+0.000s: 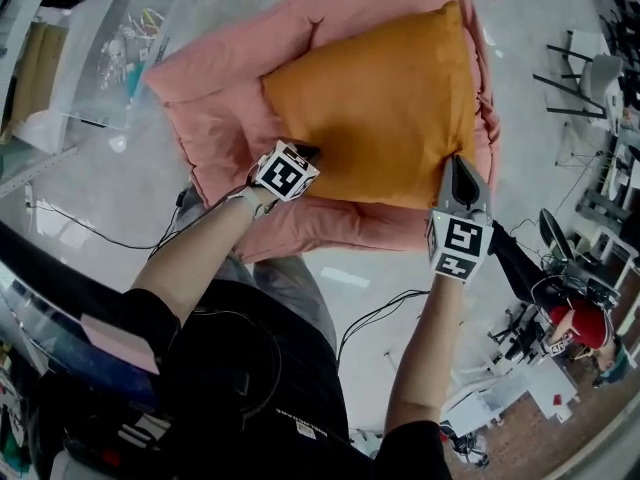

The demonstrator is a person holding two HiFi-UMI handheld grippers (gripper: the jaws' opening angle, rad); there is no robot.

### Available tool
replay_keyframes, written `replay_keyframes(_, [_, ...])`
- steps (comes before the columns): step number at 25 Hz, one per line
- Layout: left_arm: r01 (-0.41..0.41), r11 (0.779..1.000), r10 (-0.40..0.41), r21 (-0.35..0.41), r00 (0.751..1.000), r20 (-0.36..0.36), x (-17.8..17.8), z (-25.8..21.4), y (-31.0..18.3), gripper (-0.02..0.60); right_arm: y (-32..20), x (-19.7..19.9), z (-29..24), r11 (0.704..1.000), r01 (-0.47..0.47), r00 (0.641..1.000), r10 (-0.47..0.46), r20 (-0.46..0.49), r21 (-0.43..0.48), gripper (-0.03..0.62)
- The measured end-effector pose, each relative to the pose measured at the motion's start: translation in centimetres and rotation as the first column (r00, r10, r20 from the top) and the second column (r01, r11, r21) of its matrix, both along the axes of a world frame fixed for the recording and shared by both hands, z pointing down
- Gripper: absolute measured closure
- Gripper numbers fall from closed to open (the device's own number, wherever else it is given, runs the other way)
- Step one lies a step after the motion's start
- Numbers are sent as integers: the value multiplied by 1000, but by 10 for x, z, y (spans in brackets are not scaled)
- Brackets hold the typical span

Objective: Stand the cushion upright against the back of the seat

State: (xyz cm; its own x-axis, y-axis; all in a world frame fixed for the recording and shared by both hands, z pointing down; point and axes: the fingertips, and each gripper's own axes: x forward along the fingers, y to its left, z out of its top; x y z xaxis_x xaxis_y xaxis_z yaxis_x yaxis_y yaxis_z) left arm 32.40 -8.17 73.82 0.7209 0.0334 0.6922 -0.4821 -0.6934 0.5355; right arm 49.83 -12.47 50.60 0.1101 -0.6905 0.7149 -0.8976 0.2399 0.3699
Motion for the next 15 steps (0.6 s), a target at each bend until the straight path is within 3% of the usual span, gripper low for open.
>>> replay_keyframes(5, [-29, 999, 30, -18, 999, 18, -3, 2, 1, 566, -1, 10, 22, 998, -56, 998, 56, 28, -11, 580])
replay_keyframes(15, [-42, 998, 43, -41, 998, 40, -14, 7, 6, 566, -7, 14, 40, 998, -68, 996, 68, -52, 5, 582])
